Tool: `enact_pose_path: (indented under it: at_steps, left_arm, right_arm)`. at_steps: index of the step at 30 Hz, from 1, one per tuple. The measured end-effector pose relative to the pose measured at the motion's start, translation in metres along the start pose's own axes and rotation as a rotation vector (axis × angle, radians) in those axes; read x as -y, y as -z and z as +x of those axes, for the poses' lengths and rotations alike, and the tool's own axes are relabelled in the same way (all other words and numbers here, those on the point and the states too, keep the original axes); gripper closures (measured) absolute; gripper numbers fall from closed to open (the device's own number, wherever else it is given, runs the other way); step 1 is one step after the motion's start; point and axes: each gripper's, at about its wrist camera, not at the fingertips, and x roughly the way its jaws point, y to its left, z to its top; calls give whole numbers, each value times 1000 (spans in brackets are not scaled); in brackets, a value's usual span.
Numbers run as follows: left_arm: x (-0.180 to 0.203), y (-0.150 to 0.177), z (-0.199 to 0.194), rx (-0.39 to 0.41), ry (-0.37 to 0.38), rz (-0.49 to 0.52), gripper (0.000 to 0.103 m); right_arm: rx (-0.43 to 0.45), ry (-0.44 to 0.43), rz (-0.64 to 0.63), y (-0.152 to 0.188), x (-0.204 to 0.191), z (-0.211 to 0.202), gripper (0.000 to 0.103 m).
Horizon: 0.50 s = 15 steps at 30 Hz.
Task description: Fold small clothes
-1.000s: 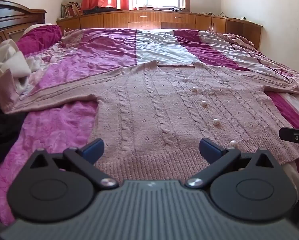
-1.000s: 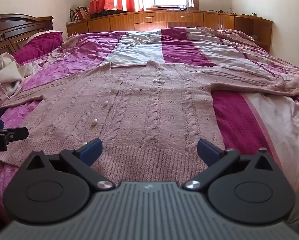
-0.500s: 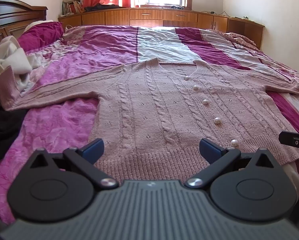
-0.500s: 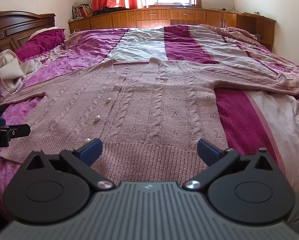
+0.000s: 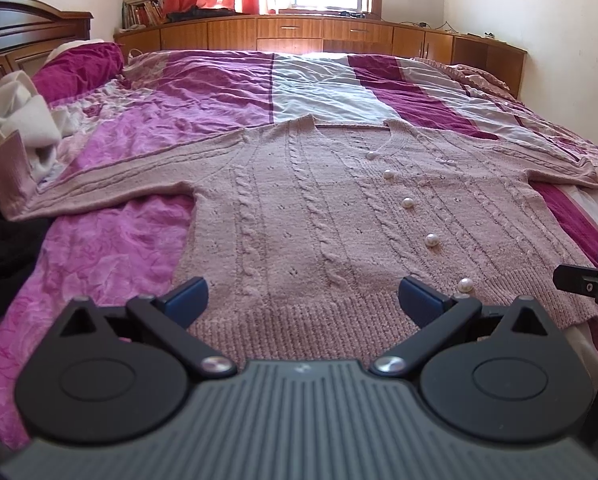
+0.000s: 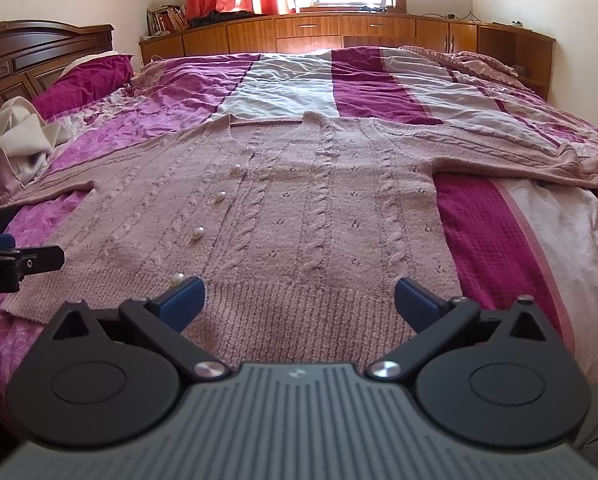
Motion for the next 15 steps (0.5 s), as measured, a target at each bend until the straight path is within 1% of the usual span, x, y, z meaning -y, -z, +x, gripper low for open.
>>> enact_pose_path:
  at_steps: [15]
  left_arm:
    - [-2, 1, 2, -5, 4, -3, 0]
  right_arm:
    - [-14, -5, 2, 1, -1, 3, 0]
